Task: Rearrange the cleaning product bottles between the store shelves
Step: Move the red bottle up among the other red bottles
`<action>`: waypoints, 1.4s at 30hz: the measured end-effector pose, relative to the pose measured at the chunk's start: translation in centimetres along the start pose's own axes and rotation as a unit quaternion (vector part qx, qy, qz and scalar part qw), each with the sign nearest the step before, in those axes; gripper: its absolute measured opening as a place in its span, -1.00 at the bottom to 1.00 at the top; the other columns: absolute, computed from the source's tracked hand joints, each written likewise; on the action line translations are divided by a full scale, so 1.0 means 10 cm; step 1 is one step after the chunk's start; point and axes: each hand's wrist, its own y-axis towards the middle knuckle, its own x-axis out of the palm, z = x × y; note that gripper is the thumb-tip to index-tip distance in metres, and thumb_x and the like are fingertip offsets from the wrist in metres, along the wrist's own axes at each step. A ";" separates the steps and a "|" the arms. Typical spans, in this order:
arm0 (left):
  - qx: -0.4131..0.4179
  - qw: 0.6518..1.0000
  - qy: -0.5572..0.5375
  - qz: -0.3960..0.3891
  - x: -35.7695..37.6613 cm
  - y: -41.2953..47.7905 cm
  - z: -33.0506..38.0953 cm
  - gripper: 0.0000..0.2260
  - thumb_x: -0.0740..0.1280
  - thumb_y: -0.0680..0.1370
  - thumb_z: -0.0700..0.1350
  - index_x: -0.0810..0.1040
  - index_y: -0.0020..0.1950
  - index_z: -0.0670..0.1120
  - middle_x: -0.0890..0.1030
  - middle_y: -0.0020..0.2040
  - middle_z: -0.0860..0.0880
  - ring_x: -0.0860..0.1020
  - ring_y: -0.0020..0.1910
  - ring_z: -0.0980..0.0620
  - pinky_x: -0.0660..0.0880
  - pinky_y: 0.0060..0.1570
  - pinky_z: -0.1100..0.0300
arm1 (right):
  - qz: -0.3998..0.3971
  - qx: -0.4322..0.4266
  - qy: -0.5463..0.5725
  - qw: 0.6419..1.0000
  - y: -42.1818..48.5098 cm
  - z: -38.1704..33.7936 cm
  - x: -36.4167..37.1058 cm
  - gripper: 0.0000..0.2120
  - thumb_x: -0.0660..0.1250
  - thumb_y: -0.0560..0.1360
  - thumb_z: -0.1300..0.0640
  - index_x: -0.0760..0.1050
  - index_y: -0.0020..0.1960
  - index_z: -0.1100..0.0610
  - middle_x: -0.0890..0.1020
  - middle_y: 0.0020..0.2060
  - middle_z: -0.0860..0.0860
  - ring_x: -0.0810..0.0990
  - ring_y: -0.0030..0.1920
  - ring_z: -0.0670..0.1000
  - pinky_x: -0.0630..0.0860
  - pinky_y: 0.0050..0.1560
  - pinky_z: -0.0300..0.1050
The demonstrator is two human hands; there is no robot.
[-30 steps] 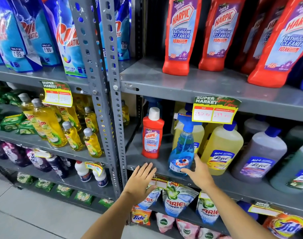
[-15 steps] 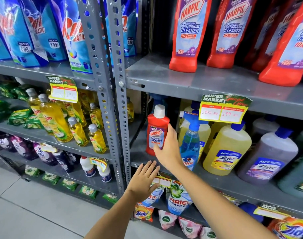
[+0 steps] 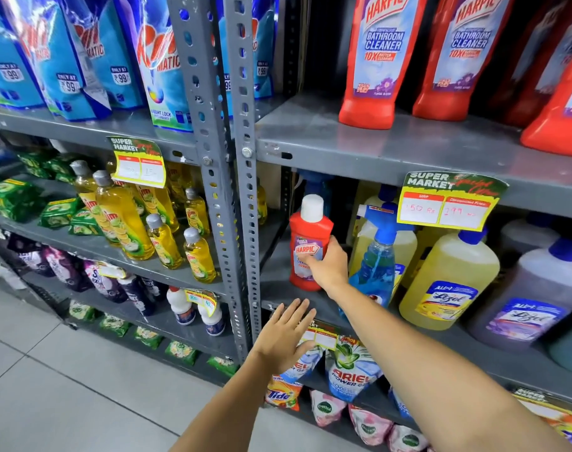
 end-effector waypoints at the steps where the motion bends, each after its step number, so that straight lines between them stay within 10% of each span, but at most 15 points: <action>1: 0.004 1.000 -0.005 0.001 -0.06 -0.02 -0.02 -0.39 -0.15 0.63 0.24 -0.02 0.60 -0.06 -0.05 0.59 -0.06 -0.13 0.56 -0.04 -0.18 0.50 -0.01 | -0.007 -0.014 0.003 1.000 -0.06 -0.04 -0.03 -0.43 0.54 0.41 0.09 0.42 0.34 0.15 0.61 0.23 0.12 0.59 0.24 0.14 0.54 0.26 0.13; 8: 0.007 0.979 -0.110 0.172 -0.81 -0.17 -0.30 -0.58 0.12 0.63 0.00 0.41 0.42 -0.17 0.41 0.44 -0.15 0.39 0.38 -0.12 0.39 0.31 -0.06 | -0.043 -0.192 0.053 0.979 -0.65 -1.00 -0.88 -0.60 0.61 0.30 0.16 0.54 0.05 -0.04 0.69 -0.05 -0.10 0.67 -0.01 -0.08 0.60 0.06 -0.12; 18: 0.096 0.849 -0.091 0.512 -2.90 0.35 0.10 -0.68 0.29 0.59 -0.19 0.50 0.31 -0.26 0.45 0.39 -0.16 0.41 0.38 -0.09 0.29 0.36 0.11 | 0.048 -0.399 0.186 0.897 -0.87 -2.52 -2.66 -0.69 0.52 0.38 0.22 0.57 0.10 0.17 0.73 -0.20 -0.21 0.70 -0.10 -0.16 0.61 -0.08 -0.22; 27: 0.077 0.908 0.038 0.409 -3.17 0.79 0.10 -0.60 0.12 0.64 0.10 0.59 0.25 -0.11 0.62 0.22 -0.10 0.56 0.20 -0.09 0.40 0.11 0.00 | 0.065 -0.253 0.080 0.962 -0.10 -2.40 -2.80 -0.68 0.54 0.39 0.24 0.60 0.12 0.20 0.69 -0.04 0.09 0.65 -0.31 -0.24 0.52 -0.40 -0.36; 42: 0.050 0.912 -0.004 0.407 -3.10 0.80 0.13 -0.61 0.12 0.64 0.12 0.57 0.30 -0.04 0.58 0.27 -0.02 0.50 0.27 -0.01 0.38 0.20 0.03 | 0.008 -0.220 -0.058 0.974 0.01 -1.72 -2.72 -0.18 0.70 0.09 0.09 0.50 0.30 0.05 0.67 0.14 -0.09 0.63 0.16 -0.08 0.53 0.28 -0.02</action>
